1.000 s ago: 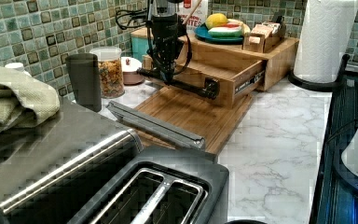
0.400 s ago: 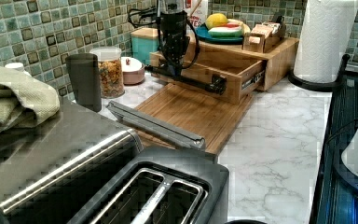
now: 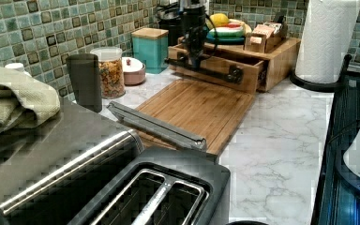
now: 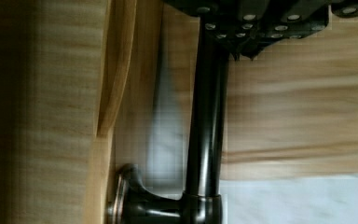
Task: Close the drawer.
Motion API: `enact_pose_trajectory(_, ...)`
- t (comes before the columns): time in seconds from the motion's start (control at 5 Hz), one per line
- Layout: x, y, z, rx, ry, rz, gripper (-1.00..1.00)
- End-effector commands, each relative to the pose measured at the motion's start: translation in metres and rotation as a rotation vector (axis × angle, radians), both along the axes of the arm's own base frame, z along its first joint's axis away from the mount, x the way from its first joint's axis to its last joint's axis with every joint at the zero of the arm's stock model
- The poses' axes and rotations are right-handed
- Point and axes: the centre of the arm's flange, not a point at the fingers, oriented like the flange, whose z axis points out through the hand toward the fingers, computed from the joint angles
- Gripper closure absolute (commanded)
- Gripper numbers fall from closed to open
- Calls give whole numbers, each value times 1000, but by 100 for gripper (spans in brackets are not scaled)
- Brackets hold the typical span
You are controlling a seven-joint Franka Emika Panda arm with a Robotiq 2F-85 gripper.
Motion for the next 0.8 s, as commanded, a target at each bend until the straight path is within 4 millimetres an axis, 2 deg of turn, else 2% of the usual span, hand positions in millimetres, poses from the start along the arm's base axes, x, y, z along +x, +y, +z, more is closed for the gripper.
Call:
enact_pose_trajectory(0.2,-75,-196,42,-70,-24,-306,100)
enact_pose_trajectory(0.8,-75,-196,42,-70,-24,-305,100)
